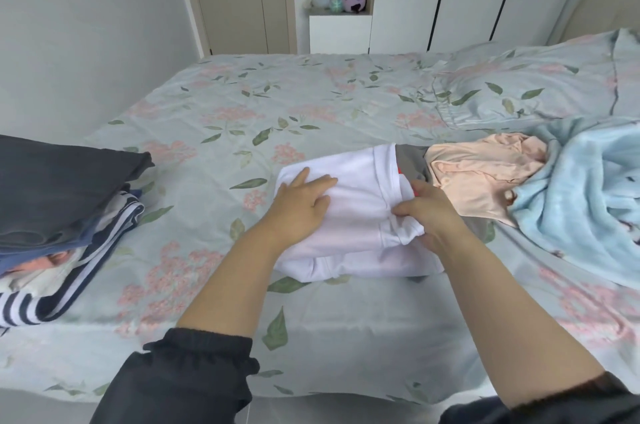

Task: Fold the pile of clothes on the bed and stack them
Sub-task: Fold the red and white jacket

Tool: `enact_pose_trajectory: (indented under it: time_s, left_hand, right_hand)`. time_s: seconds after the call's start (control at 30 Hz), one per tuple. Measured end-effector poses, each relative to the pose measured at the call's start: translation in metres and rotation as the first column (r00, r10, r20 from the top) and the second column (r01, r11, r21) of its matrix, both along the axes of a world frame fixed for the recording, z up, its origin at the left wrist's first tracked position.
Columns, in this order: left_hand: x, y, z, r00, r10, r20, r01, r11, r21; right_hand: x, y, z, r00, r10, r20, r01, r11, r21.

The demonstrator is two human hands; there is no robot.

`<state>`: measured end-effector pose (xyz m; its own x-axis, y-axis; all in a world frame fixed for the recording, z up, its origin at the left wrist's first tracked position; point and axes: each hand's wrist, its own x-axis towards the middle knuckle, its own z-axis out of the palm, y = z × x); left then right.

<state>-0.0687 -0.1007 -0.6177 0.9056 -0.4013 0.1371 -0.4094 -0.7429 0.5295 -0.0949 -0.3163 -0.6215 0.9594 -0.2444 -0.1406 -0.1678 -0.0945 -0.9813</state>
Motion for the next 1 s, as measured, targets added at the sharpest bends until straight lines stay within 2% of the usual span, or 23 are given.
enact_pose_trajectory:
  time_s: [0.07,0.13,0.2,0.27,0.33,0.4,0.5,0.6,0.7,0.8,0.87,1.0]
  left_hand:
    - [-0.001,-0.002,-0.010,1.000,0.003,-0.022,0.002,0.980,0.197]
    - [-0.005,-0.011,-0.023,1.000,0.002,0.008,-0.005,0.923,0.386]
    - [-0.008,-0.021,-0.033,0.997,0.000,0.072,-0.034,0.884,0.466]
    - [-0.009,-0.026,-0.040,0.992,-0.004,0.127,-0.060,0.868,0.493]
    - [-0.010,-0.030,-0.044,0.987,-0.015,0.160,-0.072,0.852,0.519]
    - [-0.012,-0.032,-0.047,0.984,-0.021,0.179,-0.079,0.839,0.538]
    - [-0.012,-0.032,-0.047,0.981,-0.027,0.194,-0.082,0.845,0.529]
    - [-0.008,-0.027,-0.041,0.988,-0.015,0.155,-0.062,0.874,0.481]
    - [-0.006,-0.022,-0.039,0.997,0.046,0.068,-0.072,0.891,0.449]
    - [-0.009,-0.022,-0.043,0.996,0.062,0.071,-0.088,0.882,0.463]
    - [-0.010,-0.023,-0.047,0.993,0.055,0.108,-0.099,0.878,0.469]
    - [-0.008,-0.022,-0.055,0.980,0.022,0.197,-0.116,0.870,0.480]
  right_hand:
    - [0.000,-0.005,-0.002,0.999,0.000,-0.034,-0.004,0.991,-0.137]
    - [0.000,-0.008,-0.008,0.996,-0.005,-0.086,-0.025,0.939,-0.344]
    - [0.004,-0.007,-0.012,0.996,-0.038,-0.079,-0.003,0.885,-0.465]
    - [0.010,-0.002,-0.012,0.994,-0.108,-0.027,0.081,0.867,-0.492]
    - [0.015,0.008,-0.018,0.991,-0.130,-0.028,0.095,0.843,-0.530]
    - [0.016,0.016,-0.031,0.989,-0.137,-0.051,0.078,0.791,-0.606]
    - [0.019,0.011,-0.043,0.986,-0.164,0.036,0.144,0.719,-0.680]
    - [0.026,-0.001,-0.042,0.969,-0.239,0.054,0.216,0.728,-0.650]
    - [0.025,-0.005,-0.046,0.966,-0.257,0.000,0.167,0.629,-0.759]
    - [0.025,-0.009,-0.048,0.958,-0.282,0.044,0.200,0.557,-0.806]
    - [0.026,-0.015,-0.045,0.949,-0.315,0.035,0.219,0.574,-0.789]
    - [0.027,-0.027,-0.039,0.959,-0.262,-0.110,0.156,0.809,-0.567]
